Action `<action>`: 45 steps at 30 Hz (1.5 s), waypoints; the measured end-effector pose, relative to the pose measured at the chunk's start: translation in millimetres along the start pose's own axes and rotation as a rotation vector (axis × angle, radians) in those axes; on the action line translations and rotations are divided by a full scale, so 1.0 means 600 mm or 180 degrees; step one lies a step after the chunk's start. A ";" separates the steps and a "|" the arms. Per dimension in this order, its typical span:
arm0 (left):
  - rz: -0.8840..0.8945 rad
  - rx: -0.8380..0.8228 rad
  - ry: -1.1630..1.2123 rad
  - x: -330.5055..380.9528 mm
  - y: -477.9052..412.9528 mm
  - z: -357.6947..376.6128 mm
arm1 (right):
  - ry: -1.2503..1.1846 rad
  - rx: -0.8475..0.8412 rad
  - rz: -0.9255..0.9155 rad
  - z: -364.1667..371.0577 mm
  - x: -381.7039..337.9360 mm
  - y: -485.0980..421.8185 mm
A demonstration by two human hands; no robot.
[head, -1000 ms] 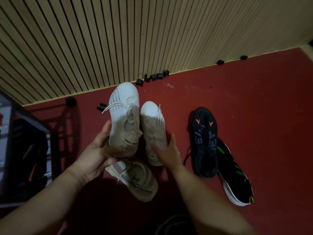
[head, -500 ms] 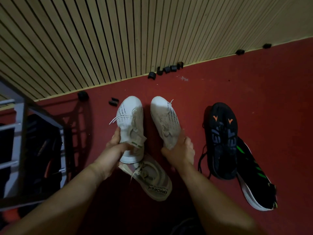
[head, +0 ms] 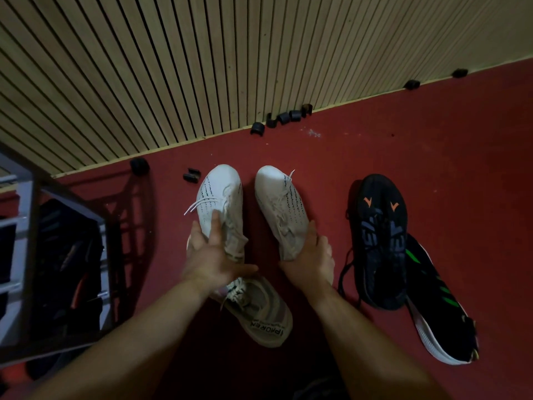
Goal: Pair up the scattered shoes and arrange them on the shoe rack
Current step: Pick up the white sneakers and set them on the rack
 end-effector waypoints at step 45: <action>0.1253 0.1807 0.0622 0.050 0.549 -0.144 | -0.1671 0.0199 -0.0589 -0.230 0.044 0.515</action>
Point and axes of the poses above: each hand's wrist, its own y-axis away from the middle knuckle, its own z-axis out of the palm, x = y × z, the point moved 7 cm from there along -y, towards the middle knuckle, and after that the axes turned 9 degrees about z, right-handed, at the moved point
